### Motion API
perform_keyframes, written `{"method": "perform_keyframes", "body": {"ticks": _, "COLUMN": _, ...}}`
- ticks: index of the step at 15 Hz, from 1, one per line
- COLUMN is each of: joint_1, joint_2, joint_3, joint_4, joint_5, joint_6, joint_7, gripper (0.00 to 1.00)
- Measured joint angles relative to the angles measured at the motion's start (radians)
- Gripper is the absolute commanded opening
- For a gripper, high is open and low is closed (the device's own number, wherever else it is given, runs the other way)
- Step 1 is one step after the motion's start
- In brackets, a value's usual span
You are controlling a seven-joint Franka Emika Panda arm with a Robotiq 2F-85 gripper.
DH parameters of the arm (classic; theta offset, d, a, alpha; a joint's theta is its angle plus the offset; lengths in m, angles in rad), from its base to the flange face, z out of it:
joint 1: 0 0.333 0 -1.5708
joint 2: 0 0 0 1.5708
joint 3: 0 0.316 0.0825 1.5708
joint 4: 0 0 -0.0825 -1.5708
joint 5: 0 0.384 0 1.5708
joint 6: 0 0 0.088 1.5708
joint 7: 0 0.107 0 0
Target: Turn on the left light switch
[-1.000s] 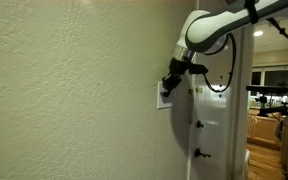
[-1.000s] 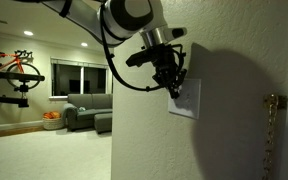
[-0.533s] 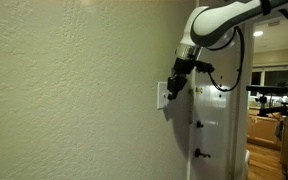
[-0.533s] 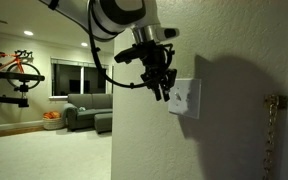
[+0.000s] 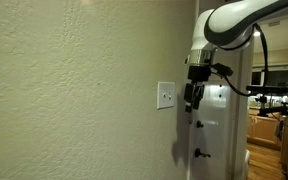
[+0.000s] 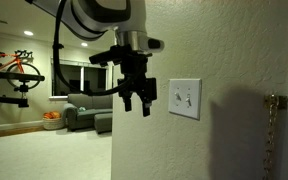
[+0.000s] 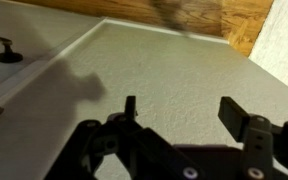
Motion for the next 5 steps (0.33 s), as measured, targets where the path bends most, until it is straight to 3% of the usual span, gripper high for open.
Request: {"method": "perform_keyframes", "body": {"ticks": 5, "joint_1": -0.001, "joint_2": -0.037, "joint_3": -0.009, "joint_4": -0.064, "joint_5": 0.000, "joint_6": -0.034, "joint_7": 0.000, "gripper": 1.00}}
